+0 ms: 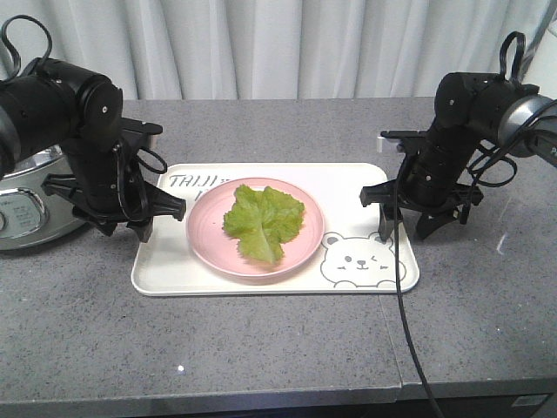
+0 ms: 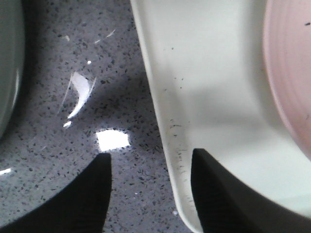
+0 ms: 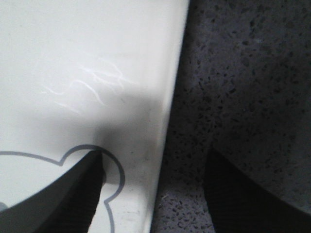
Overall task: Transfer vegetables to tray and serve
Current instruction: 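Close both grippers on the tray edges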
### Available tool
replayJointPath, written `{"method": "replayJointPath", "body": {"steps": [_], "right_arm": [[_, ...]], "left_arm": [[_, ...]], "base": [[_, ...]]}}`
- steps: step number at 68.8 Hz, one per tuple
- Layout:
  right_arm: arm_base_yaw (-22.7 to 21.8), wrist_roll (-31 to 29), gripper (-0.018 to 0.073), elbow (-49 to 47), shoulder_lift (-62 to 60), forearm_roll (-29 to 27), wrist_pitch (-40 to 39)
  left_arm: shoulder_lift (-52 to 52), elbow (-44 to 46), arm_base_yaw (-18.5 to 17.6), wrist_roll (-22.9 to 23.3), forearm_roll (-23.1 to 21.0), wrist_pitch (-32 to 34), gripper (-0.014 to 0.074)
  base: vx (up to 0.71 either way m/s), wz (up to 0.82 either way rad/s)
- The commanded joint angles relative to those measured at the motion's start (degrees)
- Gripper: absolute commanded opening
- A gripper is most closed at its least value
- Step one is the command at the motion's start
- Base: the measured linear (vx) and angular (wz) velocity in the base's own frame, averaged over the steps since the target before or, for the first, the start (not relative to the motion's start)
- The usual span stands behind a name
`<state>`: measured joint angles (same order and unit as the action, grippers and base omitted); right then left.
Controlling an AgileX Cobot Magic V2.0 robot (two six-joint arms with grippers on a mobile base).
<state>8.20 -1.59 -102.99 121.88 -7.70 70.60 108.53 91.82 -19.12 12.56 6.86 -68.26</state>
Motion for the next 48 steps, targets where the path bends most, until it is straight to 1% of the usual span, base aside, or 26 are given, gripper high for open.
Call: {"method": "replayJointPath", "body": {"steps": [1,10,39,48], "right_arm": [[-0.35,-0.62,0.0444,-1.72,-3.14,-0.35,2.89],[-0.35,-0.66,0.0444,-1.72,-3.14,-0.35,2.89],[-0.35,-1.04,0.0444,-1.72,-3.09,-0.35,2.89],[-0.35,-1.04,0.0444,-1.72,-2.72,-0.52,2.89]], "left_arm": [[-2.05,1.42,0.11,0.08,-1.17,1.36,0.0355],[-1.07,1.42,0.11,-0.56,-2.32,1.41,0.0355],[0.32,1.42,0.11,-0.82,-2.32,2.67,0.0355],[1.16,1.42,0.11,-0.82,-2.32,1.91,0.0355]], "base": [[0.0,0.0],[0.0,0.0],[0.0,0.0],[0.0,0.0]]}}
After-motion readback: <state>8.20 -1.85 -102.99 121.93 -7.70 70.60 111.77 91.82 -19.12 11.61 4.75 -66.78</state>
